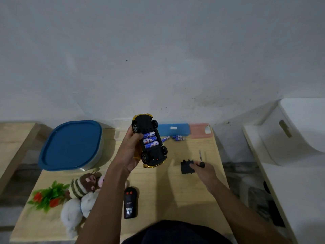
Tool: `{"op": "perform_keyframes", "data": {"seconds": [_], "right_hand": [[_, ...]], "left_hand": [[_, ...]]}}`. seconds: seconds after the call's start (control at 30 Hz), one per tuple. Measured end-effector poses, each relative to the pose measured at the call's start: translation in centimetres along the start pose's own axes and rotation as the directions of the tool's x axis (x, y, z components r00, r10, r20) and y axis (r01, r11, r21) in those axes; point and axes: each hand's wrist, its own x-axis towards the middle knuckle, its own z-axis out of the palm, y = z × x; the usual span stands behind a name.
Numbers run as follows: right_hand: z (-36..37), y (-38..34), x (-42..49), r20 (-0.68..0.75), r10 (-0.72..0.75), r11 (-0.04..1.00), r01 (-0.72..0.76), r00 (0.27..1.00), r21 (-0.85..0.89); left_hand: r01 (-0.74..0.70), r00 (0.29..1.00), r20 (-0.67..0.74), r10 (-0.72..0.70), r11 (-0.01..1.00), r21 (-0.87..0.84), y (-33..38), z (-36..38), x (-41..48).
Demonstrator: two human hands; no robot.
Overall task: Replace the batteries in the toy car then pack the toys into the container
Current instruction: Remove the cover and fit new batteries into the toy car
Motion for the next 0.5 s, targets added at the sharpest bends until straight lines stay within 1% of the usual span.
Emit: {"op": "perform_keyframes", "data": {"seconds": [0.17,0.37,0.43,0.5], "right_hand": [[0.0,2.3,2.4,-0.078,-0.02,0.979,0.004,0.997,-0.202],[-0.3,3.2,3.3,-0.099,-0.045,0.918,0.002,0.994,-0.397],[-0.2,3.1,3.1,-0.124,-0.053,0.892,-0.008,0.991,-0.451],[-0.3,3.0,3.1,-0.144,-0.069,0.886,-0.005,0.987,-0.464]], "left_hand": [[0.004,1.0,0.004,-0.004,0.998,0.056,-0.1,0.2,0.3],[0.013,1.0,-0.012,-0.012,0.998,0.064,-0.1,0.2,0.7],[0.017,1.0,-0.008,-0.017,0.998,0.063,-0.1,0.3,0.8],[0.021,1.0,-0.012,-0.02,0.998,0.067,-0.2,0.5,0.8]]}}
